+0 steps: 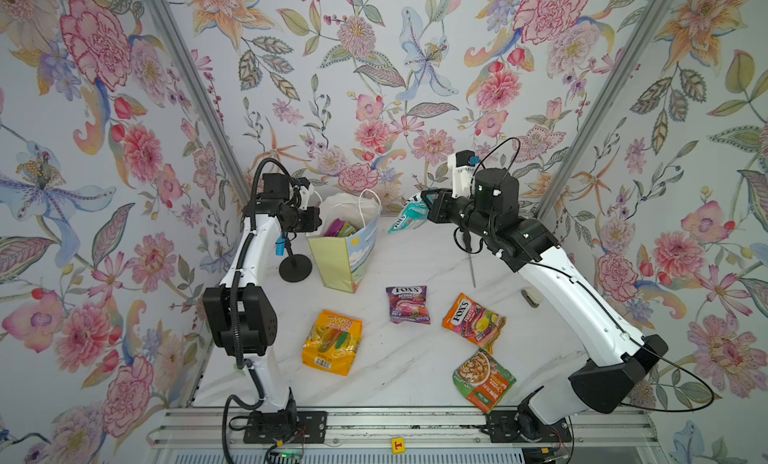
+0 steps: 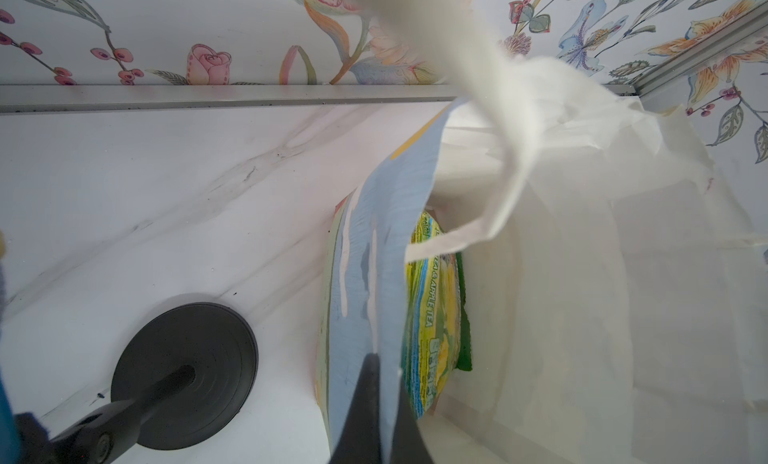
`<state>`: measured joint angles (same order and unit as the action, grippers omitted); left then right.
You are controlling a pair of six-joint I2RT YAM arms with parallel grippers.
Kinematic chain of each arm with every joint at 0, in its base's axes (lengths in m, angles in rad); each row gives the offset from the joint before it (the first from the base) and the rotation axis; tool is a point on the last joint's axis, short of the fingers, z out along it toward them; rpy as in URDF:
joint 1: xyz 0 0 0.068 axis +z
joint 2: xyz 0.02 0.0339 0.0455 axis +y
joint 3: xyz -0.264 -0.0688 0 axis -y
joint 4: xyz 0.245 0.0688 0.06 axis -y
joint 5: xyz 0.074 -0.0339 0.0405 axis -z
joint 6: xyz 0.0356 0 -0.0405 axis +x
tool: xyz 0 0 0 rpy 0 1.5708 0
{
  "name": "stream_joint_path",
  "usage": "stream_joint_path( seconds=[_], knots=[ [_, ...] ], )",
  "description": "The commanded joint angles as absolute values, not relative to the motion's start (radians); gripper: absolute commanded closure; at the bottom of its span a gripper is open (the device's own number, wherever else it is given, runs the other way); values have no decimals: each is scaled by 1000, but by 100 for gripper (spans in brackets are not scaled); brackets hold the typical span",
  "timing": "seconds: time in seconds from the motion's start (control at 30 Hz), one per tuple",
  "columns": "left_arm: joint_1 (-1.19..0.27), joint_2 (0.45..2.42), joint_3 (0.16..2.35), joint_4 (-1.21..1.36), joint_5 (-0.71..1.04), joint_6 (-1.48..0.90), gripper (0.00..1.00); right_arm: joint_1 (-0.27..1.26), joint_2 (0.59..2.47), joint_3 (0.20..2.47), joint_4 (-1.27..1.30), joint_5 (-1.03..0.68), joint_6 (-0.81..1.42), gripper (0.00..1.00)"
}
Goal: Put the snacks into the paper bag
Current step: 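Lift the teal packet with the right gripper and carry it toward the bag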
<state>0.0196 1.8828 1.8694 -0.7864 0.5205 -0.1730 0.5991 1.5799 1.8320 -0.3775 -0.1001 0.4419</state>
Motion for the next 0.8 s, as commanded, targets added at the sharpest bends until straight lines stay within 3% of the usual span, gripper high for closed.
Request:
stream_joint_path(
  seconds=[0.0, 0.53, 0.77],
  knots=[
    [32, 1847, 1853, -779, 534, -183, 98, 582, 1637, 1930, -337, -148, 407, 100],
    [30, 1837, 1843, -767, 535, -189, 98, 509, 1939, 2289, -371, -200, 428, 100],
    [31, 1834, 1840, -762, 537, -190, 98, 499, 2193, 2605, -399, -191, 437, 100]
  ],
)
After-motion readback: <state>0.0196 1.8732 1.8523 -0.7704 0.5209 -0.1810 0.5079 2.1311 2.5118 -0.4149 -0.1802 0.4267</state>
